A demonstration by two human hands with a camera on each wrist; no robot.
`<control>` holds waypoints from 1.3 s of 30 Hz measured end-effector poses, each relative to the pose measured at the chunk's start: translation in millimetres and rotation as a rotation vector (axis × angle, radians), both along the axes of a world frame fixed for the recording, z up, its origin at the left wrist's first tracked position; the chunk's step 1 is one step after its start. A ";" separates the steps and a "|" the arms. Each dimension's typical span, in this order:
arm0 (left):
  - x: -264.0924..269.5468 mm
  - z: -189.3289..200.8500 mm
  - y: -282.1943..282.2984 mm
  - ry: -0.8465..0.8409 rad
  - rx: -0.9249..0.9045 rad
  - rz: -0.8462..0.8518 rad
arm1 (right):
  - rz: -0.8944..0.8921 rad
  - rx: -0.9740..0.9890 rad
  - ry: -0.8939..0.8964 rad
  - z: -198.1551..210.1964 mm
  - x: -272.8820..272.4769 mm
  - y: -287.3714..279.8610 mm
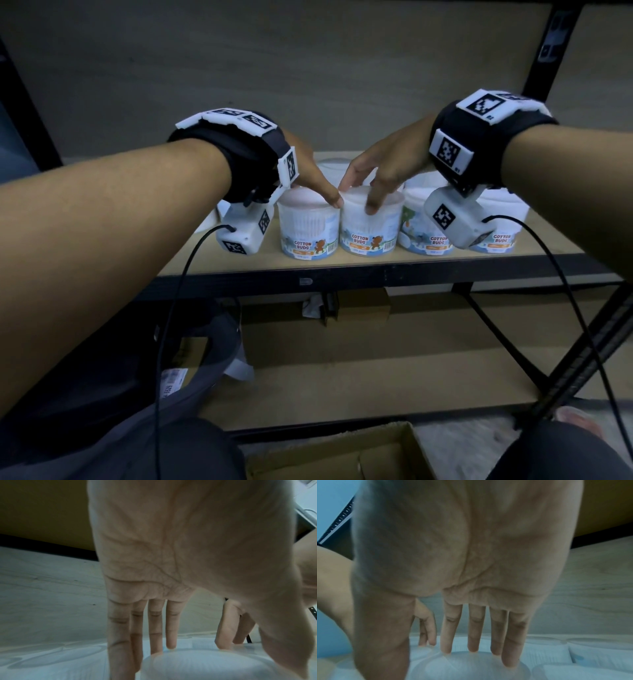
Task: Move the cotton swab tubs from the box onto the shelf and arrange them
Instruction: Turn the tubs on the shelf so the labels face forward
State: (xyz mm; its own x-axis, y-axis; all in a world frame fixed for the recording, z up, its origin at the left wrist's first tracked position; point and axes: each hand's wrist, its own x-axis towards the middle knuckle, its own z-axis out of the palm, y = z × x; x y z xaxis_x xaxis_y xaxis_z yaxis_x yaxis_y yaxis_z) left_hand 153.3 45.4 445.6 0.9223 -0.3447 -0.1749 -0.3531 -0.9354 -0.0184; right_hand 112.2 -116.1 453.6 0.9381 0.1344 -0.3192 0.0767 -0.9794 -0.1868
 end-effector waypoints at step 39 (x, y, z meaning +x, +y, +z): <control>5.8 2.1 11.0 0.059 -0.117 -0.217 | -0.154 -0.121 -0.069 1.5 -6.1 18.3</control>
